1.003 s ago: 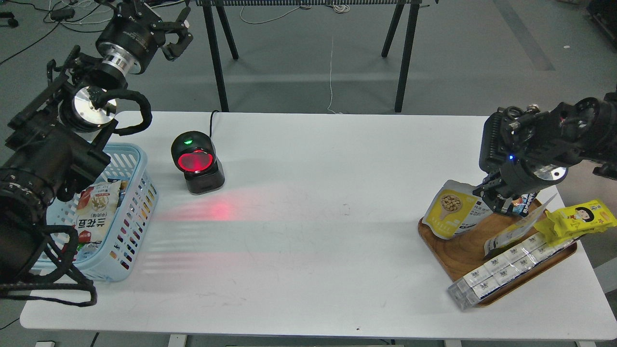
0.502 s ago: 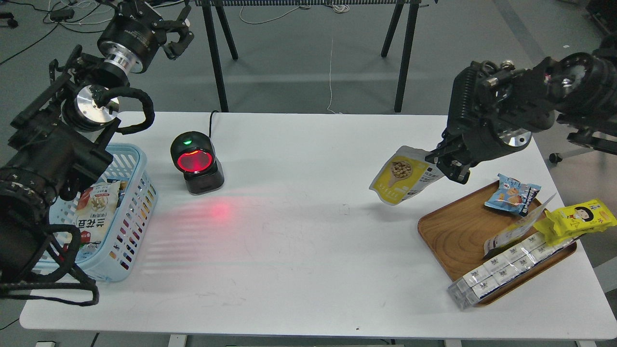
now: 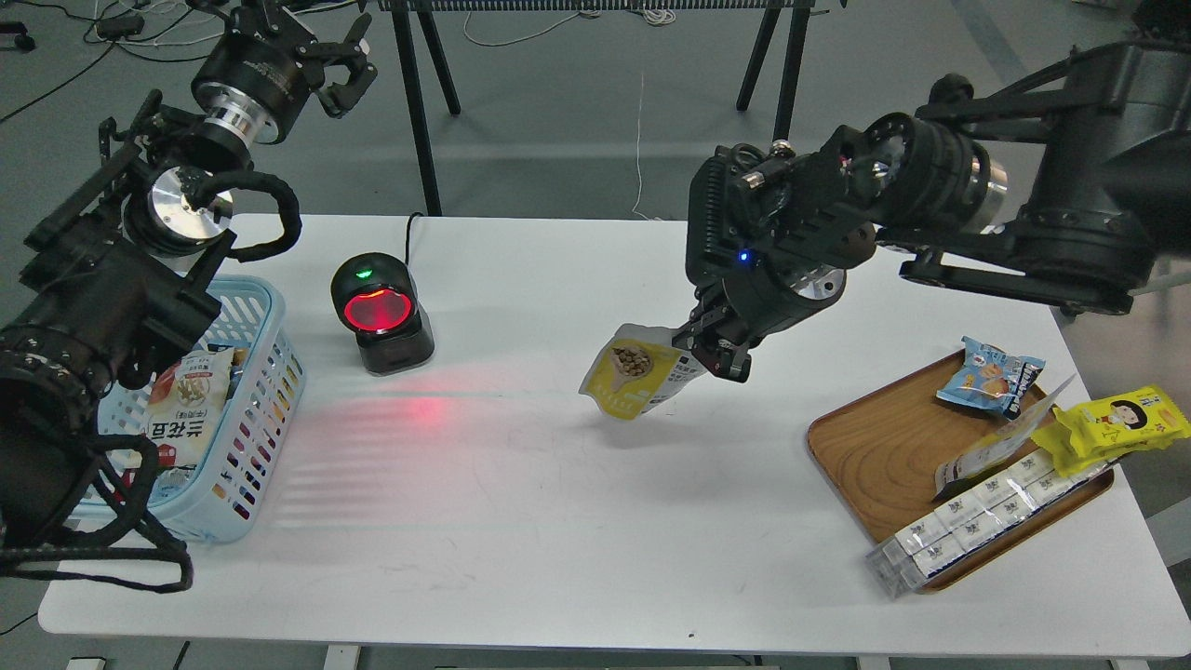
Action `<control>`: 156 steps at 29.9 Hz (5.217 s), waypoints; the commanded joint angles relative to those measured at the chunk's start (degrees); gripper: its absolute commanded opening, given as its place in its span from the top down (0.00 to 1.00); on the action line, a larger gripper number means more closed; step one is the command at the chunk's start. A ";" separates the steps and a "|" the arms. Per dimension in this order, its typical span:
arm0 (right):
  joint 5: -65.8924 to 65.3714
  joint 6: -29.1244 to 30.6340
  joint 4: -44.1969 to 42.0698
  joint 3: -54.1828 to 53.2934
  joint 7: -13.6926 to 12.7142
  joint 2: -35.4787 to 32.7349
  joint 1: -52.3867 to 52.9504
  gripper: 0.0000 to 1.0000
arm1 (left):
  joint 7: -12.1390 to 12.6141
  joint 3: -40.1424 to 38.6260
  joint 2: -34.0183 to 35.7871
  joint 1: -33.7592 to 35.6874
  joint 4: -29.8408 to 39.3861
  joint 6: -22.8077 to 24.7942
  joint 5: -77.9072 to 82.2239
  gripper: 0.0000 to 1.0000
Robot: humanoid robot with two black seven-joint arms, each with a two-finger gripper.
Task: Scan snack and place in basket
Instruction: 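Lift the yellow pouch and carry it toward the scanner with the right gripper, then set the yellow pouch on the table, release, and withdraw the right gripper, then reach the left gripper over to the yellow pouch and grasp it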
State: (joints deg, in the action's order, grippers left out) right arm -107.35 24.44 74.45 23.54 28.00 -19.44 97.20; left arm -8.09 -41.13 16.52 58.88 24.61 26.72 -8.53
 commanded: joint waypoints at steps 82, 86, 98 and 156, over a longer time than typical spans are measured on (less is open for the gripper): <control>13.66 -0.88 0.52 -9.48 0.00 -5.42 0.62 0.34 | 0.35 0.43 2.20 1.76 -0.18 0.35 0.18 0.00; 14.54 -0.97 0.43 -12.10 0.00 -10.08 0.36 0.23 | 0.53 0.34 2.20 2.11 -0.09 0.18 0.09 0.00; 30.69 -0.97 -12.30 -26.00 0.00 -17.90 -12.12 0.03 | 0.70 4.82 4.13 7.73 1.40 1.28 10.45 0.00; 120.45 3.56 -61.27 -58.78 -3.91 -4.73 -46.49 0.01 | -6.94 30.74 14.87 5.98 65.83 1.28 133.53 0.05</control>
State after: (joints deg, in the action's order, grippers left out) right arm 13.06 28.00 13.12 -35.09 25.93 -25.40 50.35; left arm -15.10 -14.19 33.38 65.09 91.75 28.00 120.73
